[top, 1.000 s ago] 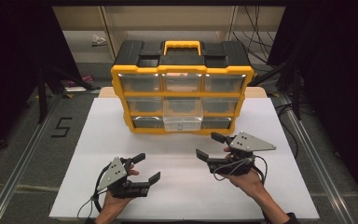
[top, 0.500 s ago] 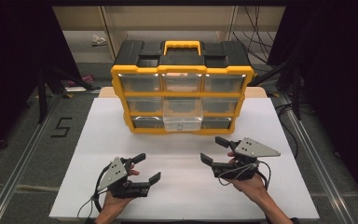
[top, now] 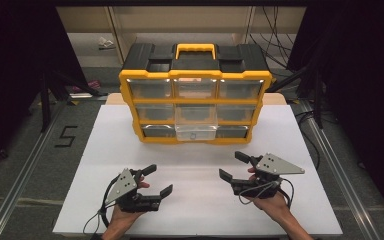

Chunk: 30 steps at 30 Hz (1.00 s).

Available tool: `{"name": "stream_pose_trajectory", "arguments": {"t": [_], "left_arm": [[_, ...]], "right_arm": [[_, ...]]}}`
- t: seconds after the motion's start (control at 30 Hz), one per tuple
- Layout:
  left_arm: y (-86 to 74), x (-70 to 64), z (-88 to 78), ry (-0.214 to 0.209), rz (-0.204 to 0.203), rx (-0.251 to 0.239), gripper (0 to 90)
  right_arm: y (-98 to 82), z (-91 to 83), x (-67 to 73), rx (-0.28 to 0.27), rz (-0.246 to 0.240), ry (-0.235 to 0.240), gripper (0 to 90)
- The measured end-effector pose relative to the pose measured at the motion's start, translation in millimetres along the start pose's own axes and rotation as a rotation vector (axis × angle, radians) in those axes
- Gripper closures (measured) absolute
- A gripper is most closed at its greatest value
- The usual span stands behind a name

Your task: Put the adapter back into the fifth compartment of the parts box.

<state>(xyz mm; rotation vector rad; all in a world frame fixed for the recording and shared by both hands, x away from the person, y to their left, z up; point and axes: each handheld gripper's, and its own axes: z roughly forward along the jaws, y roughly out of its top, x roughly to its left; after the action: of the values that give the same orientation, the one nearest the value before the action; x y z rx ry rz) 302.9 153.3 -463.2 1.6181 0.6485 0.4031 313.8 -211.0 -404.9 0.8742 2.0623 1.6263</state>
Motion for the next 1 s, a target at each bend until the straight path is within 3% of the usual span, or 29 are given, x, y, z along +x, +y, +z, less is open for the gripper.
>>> {"name": "stream_pose_trajectory", "arguments": {"t": [0.47,1.0], "left_arm": [[0.0,0.0,-0.5,-0.001,0.004,0.002,15.5],[-0.1,0.0,0.0,0.0,0.006,0.007,15.5]], "right_arm": [[-14.3,-6.6,-2.2,0.002,0.012,-0.013,22.8],[-17.6,-10.0,-4.7,0.001,0.017,-0.018,22.8]]}}
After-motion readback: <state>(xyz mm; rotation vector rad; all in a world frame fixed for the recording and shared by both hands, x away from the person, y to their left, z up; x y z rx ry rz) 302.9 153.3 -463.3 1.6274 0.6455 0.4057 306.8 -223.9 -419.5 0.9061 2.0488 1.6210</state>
